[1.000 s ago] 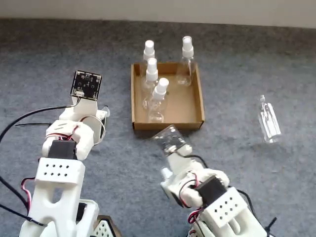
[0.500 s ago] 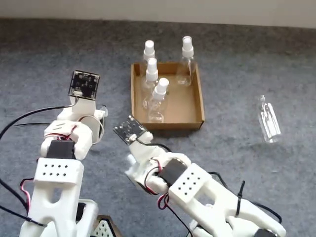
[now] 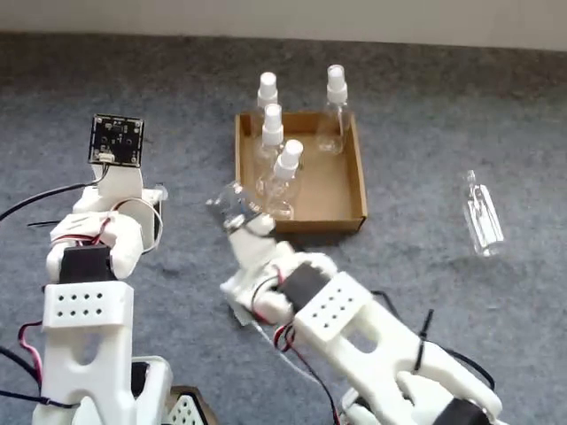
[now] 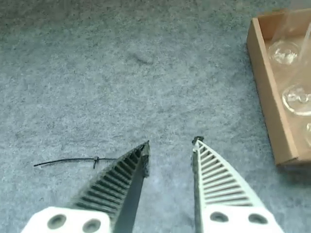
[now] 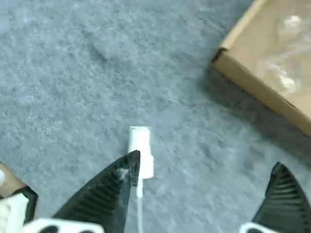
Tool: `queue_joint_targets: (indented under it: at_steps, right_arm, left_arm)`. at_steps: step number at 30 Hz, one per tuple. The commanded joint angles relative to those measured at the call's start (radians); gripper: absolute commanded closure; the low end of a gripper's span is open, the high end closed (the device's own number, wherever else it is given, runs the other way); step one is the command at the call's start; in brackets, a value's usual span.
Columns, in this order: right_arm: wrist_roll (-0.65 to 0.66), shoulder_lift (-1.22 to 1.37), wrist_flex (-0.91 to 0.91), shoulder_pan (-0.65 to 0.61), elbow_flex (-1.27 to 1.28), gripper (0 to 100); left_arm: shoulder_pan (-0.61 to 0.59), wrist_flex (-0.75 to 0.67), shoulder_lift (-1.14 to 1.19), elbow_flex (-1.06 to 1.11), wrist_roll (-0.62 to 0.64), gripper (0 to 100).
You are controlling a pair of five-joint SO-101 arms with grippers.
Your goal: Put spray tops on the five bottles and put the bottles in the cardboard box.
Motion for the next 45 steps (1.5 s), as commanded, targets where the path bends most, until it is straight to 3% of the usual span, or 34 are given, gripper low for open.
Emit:
queue_joint_targets:
  at_steps: [1, 4, 7, 12, 15, 20, 25, 29, 32, 37, 45]
  right_arm:
    - [0.144, -0.077, 0.374, 0.219, -0.232, 65.2]
    - [0.242, -0.061, 0.536, 0.478, -0.363, 65.2]
    - [0.405, 0.01, 0.576, 0.727, -0.453, 65.2]
    - [0.546, 0.242, 0.522, 0.963, -0.549, 64.9]
    - [0.589, 0.403, 0.512, 1.015, -0.68, 64.9]
    - [0.621, 0.624, 0.549, 1.075, -0.924, 64.9]
    - [0.701, 0.809, 0.621, 1.104, -1.127, 64.9]
    - [0.729, 0.928, 0.622, 1.135, -1.245, 64.9]
    - [0.773, 1.01, 0.618, 1.139, -1.31, 64.9]
    - [0.812, 1.159, 0.616, 1.144, -1.432, 64.9]
    - [0.815, 1.374, 0.616, 1.167, -1.644, 64.9]
  left_arm:
    - [0.008, 0.143, -0.008, -0.073, -0.049, 85]
    - [0.038, 0.307, -0.012, -0.11, -0.048, 85]
    - [0.061, 0.451, -0.005, -0.185, -0.035, 85]
    - [0.065, 0.531, -0.004, -0.239, -0.026, 85]
    - [0.11, 0.54, -0.002, -0.236, -0.025, 85]
    - [0.285, 0.654, 0.028, -0.236, -0.014, 85]
    - [0.389, 0.657, 0.259, -0.251, 0.029, 84]
    - [0.418, 0.666, 0.395, -0.315, 0.034, 79]
    - [0.418, 0.658, 0.403, -0.334, 0.049, 79]
    - [0.424, 0.652, 0.412, -0.332, 0.176, 79]
    - [0.51, 0.621, 0.412, -0.269, 0.186, 79]
